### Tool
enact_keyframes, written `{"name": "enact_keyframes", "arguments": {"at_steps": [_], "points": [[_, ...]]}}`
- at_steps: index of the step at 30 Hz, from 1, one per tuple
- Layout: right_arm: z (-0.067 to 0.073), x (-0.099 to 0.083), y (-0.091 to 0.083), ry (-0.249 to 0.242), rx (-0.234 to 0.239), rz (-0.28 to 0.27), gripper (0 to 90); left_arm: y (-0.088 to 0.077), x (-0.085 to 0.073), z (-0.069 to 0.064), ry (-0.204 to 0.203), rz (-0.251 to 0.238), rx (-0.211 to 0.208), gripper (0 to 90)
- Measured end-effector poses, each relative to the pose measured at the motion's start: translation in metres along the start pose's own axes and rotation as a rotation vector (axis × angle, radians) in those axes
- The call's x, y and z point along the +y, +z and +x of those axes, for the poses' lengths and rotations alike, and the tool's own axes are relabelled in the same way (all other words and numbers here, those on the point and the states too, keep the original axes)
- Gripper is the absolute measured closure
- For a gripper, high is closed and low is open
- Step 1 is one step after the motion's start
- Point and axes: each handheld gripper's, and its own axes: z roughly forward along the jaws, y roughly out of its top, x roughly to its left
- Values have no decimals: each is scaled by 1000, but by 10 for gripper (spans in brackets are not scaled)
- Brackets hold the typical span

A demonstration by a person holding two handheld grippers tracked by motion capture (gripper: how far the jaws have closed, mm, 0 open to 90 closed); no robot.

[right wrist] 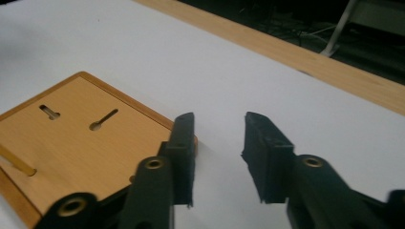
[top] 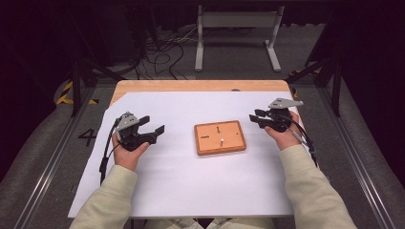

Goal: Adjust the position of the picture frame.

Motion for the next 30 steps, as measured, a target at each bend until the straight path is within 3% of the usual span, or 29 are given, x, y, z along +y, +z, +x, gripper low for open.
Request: {"name": "enact_keyframes", "arguments": {"at_steps": [3, 4, 7, 10, 19, 22, 25, 27, 30], "points": [[1, 0, 13, 1, 8, -4, 725, 0, 0, 0, 0, -1, 2, 234], [0, -2, 25, 6, 5, 1, 751, -1, 0, 0, 3, -2, 2, 234], [-3, -4, 32, 27, -14, 17, 781, -3, -1, 0, -1, -3, 5, 235], [-13, -12, 41, 84, -18, 54, 822, -4, -4, -1, -6, 9, 7, 236], [-12, -22, 62, 109, -10, 98, 852, -4, -8, -4, 2, 31, 11, 237], [-10, -18, 68, 105, 13, 165, 861, -3, -8, -5, 7, 40, 7, 237], [-2, -8, 76, 62, 15, 203, 882, -3, -9, -6, 4, 41, 3, 237], [-2, -4, 80, 45, -5, 219, 883, -4, -8, -5, 6, 41, 4, 237], [-3, -1, 83, 37, 6, 230, 900, -4, -8, -5, 3, 39, 3, 237]]}}
